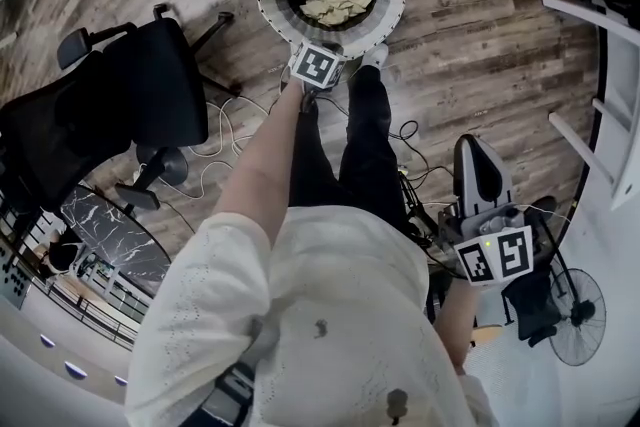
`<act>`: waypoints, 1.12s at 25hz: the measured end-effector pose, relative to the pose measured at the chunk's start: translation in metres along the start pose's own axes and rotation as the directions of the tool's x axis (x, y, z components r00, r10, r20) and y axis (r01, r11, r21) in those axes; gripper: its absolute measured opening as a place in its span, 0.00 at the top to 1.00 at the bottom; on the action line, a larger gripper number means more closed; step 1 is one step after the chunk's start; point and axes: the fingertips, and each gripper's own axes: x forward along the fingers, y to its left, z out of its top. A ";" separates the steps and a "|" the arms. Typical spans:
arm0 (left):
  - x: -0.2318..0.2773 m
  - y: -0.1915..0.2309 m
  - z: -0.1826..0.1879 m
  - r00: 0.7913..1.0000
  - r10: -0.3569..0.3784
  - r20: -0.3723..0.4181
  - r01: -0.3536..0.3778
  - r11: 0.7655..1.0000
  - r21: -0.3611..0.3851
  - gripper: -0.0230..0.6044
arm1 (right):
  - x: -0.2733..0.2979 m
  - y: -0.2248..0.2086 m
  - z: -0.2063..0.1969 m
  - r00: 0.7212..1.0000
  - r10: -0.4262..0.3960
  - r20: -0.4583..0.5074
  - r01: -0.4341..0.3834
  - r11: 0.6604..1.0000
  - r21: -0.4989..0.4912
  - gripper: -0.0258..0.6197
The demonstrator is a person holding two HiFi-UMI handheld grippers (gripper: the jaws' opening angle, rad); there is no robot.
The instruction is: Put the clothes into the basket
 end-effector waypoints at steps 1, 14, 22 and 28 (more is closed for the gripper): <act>-0.003 0.000 0.000 1.000 -0.005 0.010 0.005 1.000 -0.014 0.93 | 0.000 0.002 0.001 1.000 0.003 0.003 -0.003 1.000 -0.001 0.95; -0.088 -0.019 0.039 0.969 -0.051 0.242 0.050 0.999 0.009 0.93 | 0.012 0.031 0.017 0.997 0.061 0.037 -0.061 0.998 0.000 0.95; -0.156 -0.066 0.061 0.914 -0.154 0.376 0.124 0.987 0.103 0.93 | 0.018 0.049 0.024 0.996 0.086 0.037 -0.085 0.996 -0.022 0.95; -0.205 -0.087 0.068 0.865 -0.199 0.461 0.153 0.979 0.137 0.93 | 0.023 0.063 0.028 0.995 0.094 0.040 -0.092 0.995 -0.043 0.95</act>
